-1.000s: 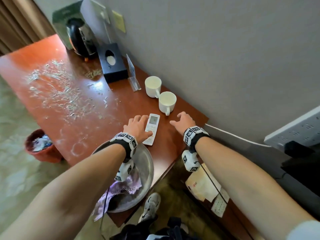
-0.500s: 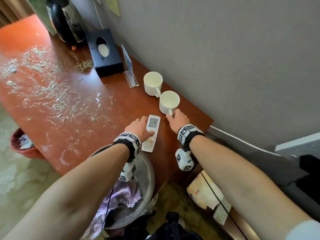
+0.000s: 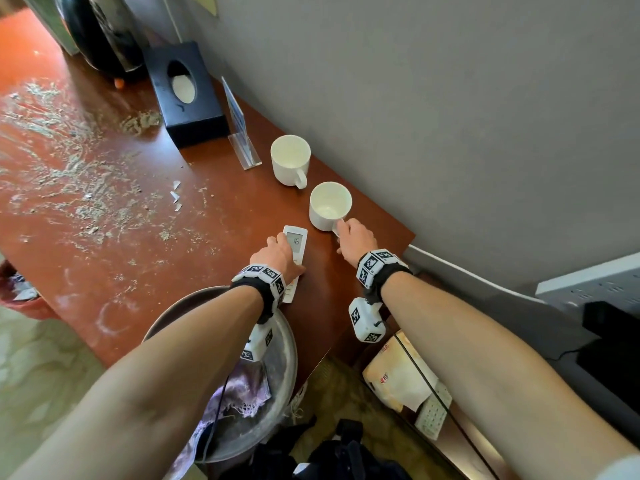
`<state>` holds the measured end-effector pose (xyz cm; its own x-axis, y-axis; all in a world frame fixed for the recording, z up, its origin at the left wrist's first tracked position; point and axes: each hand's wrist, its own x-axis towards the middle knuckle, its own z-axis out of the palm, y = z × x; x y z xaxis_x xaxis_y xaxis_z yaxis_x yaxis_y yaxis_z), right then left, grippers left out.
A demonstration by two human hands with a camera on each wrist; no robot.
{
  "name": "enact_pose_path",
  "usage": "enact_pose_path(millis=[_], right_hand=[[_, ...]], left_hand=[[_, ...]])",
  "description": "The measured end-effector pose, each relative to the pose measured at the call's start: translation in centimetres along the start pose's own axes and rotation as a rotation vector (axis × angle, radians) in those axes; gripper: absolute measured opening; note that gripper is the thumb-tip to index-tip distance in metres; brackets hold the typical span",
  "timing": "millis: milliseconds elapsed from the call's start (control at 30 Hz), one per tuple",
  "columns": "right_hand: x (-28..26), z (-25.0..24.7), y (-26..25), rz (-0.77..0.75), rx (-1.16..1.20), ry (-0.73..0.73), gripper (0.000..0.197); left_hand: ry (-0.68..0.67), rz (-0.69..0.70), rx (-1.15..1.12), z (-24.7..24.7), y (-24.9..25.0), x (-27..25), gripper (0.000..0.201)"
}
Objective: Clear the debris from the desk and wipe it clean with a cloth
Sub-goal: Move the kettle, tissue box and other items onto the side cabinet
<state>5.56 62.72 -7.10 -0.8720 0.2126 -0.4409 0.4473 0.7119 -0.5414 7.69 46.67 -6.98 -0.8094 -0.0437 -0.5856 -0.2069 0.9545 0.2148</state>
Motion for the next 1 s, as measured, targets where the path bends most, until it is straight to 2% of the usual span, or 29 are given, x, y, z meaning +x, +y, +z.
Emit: enact_pose_path(millis=[233, 600, 867, 1000], right_hand=[[-1.9, -0.4, 1.8, 0.044, 0.053, 0.04, 0.035], [-8.6, -4.0, 9.4, 0.174, 0.105, 0.138, 0.04], [-14.6, -5.3, 17.4, 0.248, 0.28, 0.177, 0.044], [-18.5, -6.4, 20.8, 0.295, 0.275, 0.211, 0.037]], left_hand=[[-0.006, -0.017, 0.0, 0.6, 1.4, -0.4, 0.07], [0.005, 0.197, 0.036, 1.1, 7.9, -4.8, 0.074], [-0.045, 0.332, 0.169, 5.1, 12.5, -9.5, 0.078], [-0.057, 0.405, 0.237, 7.6, 14.6, -12.1, 0.079]])
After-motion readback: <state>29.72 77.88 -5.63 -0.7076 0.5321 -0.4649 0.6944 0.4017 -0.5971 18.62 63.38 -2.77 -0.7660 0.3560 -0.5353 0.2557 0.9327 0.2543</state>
